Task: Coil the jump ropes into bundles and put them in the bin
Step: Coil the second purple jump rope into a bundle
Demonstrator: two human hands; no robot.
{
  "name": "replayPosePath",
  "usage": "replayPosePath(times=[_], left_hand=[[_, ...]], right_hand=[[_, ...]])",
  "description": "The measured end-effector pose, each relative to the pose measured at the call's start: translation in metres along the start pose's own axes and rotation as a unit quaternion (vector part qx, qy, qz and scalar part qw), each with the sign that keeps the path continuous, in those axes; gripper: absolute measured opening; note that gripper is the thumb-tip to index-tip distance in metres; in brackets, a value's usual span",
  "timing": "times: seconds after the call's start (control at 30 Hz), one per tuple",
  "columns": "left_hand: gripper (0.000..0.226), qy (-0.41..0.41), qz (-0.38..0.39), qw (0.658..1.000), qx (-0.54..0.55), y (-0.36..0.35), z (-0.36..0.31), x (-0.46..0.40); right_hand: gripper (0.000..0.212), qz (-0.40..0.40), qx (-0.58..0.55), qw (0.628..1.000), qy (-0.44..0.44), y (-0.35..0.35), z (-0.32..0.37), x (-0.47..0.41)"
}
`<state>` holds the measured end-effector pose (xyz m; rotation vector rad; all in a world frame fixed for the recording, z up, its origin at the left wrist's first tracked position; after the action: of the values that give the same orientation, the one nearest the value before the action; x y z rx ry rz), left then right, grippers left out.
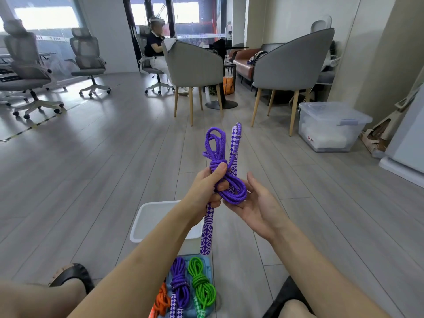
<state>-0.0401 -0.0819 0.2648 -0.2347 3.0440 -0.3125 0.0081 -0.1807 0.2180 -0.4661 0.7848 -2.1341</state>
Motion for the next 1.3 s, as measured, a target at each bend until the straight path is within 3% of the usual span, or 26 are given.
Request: replayPosePath(times=[0.13,0.23,0.43,0.6,0.7,0.97,1.3], left_hand=[[0.028,-0.015,-0.005,1.000,-0.012,0.000,0.001,0.001],[0.030,-0.021,-0.008,1.000,-0.021,0.003,0.002,0.000],[0.032,-0.037,-0.006,0.998,-0.047,0.005,-0.001,0.000],[0.035,-0.061,-0.019,0.995,-0.070,0.005,-0.011,0.000],[0.032,-0.082,-0.034,0.993,-0.080,0.004,-0.016,0.003],[0.019,-0.159,-0.101,0.977,-0.098,-0.001,-0.022,0.007],[0.017,-0.146,-0.122,0.977,-0.095,0.008,-0.006,0.004]], right_hand=[[0.038,0.036,0.080,0.996,0.028,-0.010,0.000,0.001],[0.031,0.018,0.098,0.994,0.048,-0.009,0.002,0.003],[0.036,-0.010,0.172,0.983,0.064,-0.009,0.014,0.006],[0.039,-0.079,0.230,0.967,0.076,-0.005,0.021,0.010],[0.038,-0.090,0.189,0.974,0.091,-0.007,0.024,0.012],[0.040,-0.038,-0.059,0.996,0.058,-0.016,0.002,-0.001],[0.037,-0.059,-0.071,0.996,0.010,-0.011,-0.010,-0.002]])
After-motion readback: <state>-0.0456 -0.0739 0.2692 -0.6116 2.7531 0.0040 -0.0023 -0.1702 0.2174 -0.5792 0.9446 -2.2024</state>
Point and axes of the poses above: each hand's wrist, its own x-axis away from the middle knuckle, its own y-axis out of the back of the hand, z = x × y, the point moved 8 cm from there along -x, towards the middle knuckle, and after that the axes turned 5 degrees about z, right-handed, at the moved point
